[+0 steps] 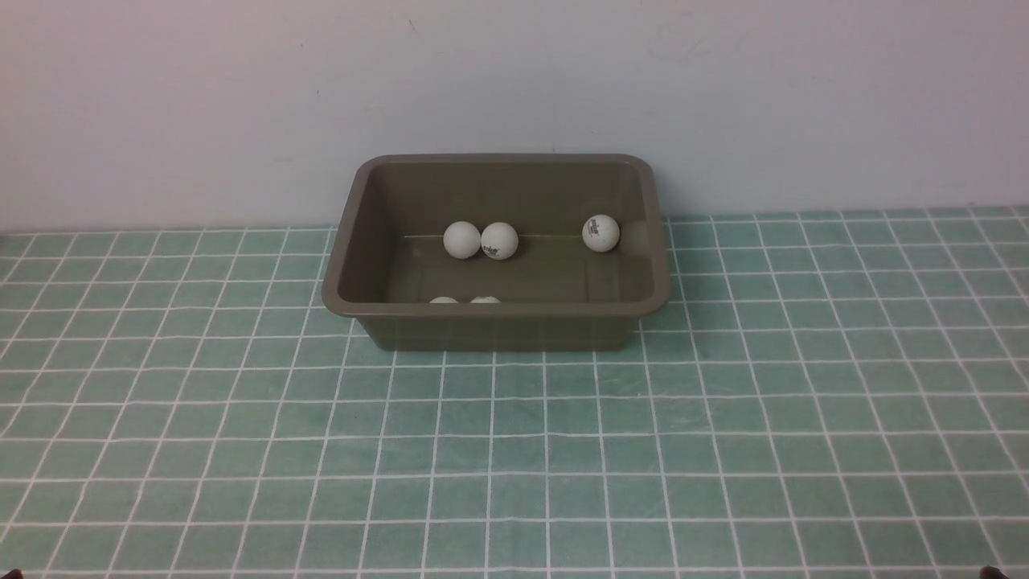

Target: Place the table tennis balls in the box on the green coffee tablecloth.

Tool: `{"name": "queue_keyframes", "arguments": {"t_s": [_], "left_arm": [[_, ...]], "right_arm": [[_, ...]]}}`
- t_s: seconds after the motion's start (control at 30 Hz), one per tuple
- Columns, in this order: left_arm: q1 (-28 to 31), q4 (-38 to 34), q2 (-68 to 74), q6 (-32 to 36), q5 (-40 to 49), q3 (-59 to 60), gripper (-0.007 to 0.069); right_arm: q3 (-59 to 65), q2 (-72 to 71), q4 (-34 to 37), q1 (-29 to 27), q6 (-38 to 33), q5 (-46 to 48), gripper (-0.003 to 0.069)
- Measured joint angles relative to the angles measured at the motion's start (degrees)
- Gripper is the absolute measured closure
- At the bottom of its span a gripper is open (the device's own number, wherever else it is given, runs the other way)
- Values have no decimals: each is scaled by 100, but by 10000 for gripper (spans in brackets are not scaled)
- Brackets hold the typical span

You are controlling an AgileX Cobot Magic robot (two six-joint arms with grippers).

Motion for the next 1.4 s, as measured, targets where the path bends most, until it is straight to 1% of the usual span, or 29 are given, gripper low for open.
{"name": "queue_keyframes", "arguments": {"t_s": [0.2, 0.33, 0.4, 0.43, 0.5, 0.6, 0.63, 0.73, 0.77, 0.8, 0.87, 1.07, 1.17, 1.27, 1.4], "left_arm": [[0, 0, 0, 32, 0, 0, 198], [0, 0, 0, 0, 0, 0, 198], [0, 0, 0, 0, 0, 0, 198], [0, 0, 0, 0, 0, 0, 198], [0, 0, 0, 32, 0, 0, 198], [0, 0, 0, 32, 0, 0, 198], [0, 0, 0, 32, 0, 0, 198], [0, 0, 0, 32, 0, 0, 198], [0, 0, 0, 32, 0, 0, 198], [0, 0, 0, 32, 0, 0, 198], [0, 0, 0, 32, 0, 0, 198], [0, 0, 0, 32, 0, 0, 198], [0, 0, 0, 32, 0, 0, 198], [0, 0, 0, 32, 0, 0, 198], [0, 0, 0, 32, 0, 0, 198]], "right_arm": [[-5, 0, -42, 0, 95, -31, 198], [-240, 0, -363, 18, 544, -45, 198], [-538, 0, -774, 18, 1037, -107, 198], [-569, 0, -870, 18, 1148, -118, 198], [-854, 93, -1483, 22, 1841, -279, 198], [-928, 168, -1991, 22, 2709, -483, 198], [-928, 163, -2412, 22, 3367, -494, 198], [-928, 146, -2843, 23, 3936, -468, 198], [-928, 129, -2956, 23, 4088, -445, 198], [-928, 123, -2956, 23, 4088, -445, 198], [-928, 112, -3203, 23, 4463, -424, 198], [-905, 11, -3468, 23, 4754, -361, 198], [-743, -2, -3474, 23, 4774, -432, 198], [-346, -2, -3326, 23, 4779, -461, 198], [-281, -2, -3407, 23, 4779, -476, 198]]}}
